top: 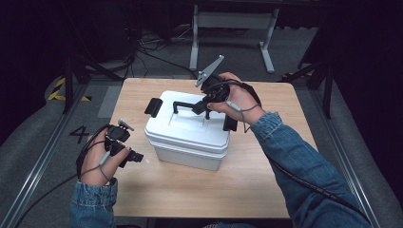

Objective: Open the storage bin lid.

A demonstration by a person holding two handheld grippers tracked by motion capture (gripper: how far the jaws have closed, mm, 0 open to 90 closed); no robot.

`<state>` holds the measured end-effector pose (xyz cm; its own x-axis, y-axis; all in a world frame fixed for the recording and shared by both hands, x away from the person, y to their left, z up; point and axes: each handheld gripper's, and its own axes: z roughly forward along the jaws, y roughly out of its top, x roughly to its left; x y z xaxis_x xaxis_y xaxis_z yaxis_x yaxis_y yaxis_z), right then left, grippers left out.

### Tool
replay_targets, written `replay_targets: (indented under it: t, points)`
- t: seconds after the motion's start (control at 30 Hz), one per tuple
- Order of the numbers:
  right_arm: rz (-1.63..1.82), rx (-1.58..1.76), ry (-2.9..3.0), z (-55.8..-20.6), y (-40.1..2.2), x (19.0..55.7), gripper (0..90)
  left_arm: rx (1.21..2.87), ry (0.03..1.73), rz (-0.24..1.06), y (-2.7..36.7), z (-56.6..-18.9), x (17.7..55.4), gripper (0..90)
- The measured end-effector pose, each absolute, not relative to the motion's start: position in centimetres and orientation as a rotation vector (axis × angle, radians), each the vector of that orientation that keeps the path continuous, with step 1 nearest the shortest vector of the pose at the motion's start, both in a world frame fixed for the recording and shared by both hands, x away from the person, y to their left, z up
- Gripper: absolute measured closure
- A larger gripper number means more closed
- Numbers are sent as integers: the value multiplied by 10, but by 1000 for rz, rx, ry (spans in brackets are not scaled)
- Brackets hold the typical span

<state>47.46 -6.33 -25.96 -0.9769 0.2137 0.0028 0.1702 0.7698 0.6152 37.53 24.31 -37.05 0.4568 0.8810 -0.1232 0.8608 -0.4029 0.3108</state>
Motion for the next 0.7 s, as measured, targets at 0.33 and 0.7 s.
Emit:
replay_targets:
  t: [0.33, 0.7]
  points:
    - [1042, 349, 2864, -244, -76, 470, 843, 2394, 1476, 89, 244, -371, 377, 200]
    - [1062, 457, 2795, -228, -123, 474, 843, 2393, 1491, 75, 247, -374, 378, 200]
